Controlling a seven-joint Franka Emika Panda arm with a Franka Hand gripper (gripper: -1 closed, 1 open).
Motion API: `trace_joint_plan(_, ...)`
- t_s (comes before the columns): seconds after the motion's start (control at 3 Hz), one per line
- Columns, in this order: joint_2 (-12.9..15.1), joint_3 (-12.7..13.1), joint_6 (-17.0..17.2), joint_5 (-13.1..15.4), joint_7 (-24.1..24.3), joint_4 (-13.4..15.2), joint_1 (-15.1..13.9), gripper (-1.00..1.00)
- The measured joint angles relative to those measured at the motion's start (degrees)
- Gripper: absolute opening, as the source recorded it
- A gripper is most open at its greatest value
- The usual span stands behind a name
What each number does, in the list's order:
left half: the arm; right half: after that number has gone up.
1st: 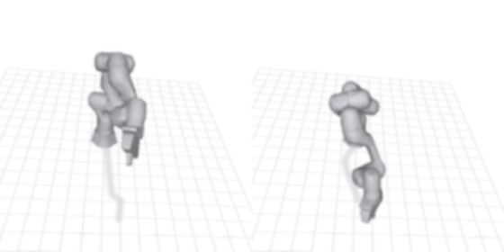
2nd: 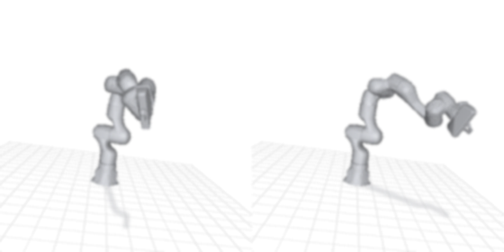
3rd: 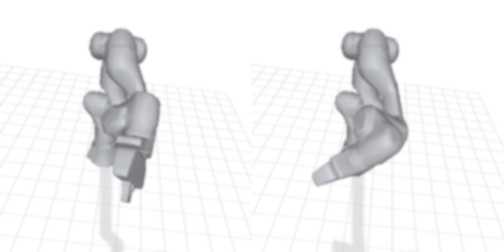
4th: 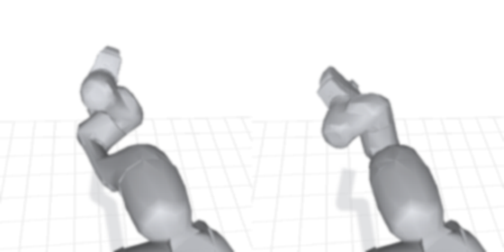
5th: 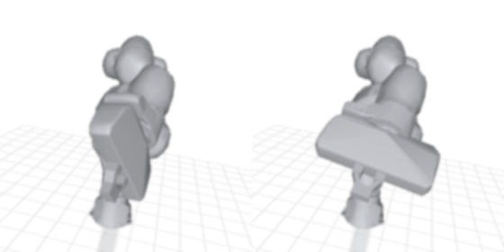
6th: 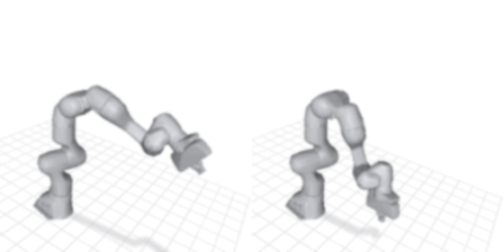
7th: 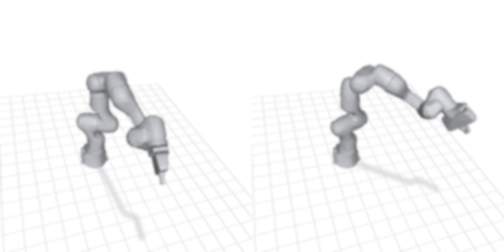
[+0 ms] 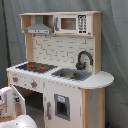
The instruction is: Play with the kitchen
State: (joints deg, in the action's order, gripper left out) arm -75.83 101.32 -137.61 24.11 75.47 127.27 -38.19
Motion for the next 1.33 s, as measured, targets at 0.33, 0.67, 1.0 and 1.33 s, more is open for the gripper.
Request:
trace_joint_plan(0.33,0.00,0.55,4.69,-2.88,-0.87,-2.55,-0.09,-1.00)
trace_joint_plan(0.67,-0.01,0.94,9.09,-5.62,-1.67,-5.25,-0.38,-1.00)
trace_joint_plan(1.0,-0.01,1.41,13.73,-7.64,-2.23,-8.39,-1.02,-1.00)
trace_joint_plan(1.33,-0.02,1.78,18.07,-9.27,-3.38,-11.23,-2.01,-1.00)
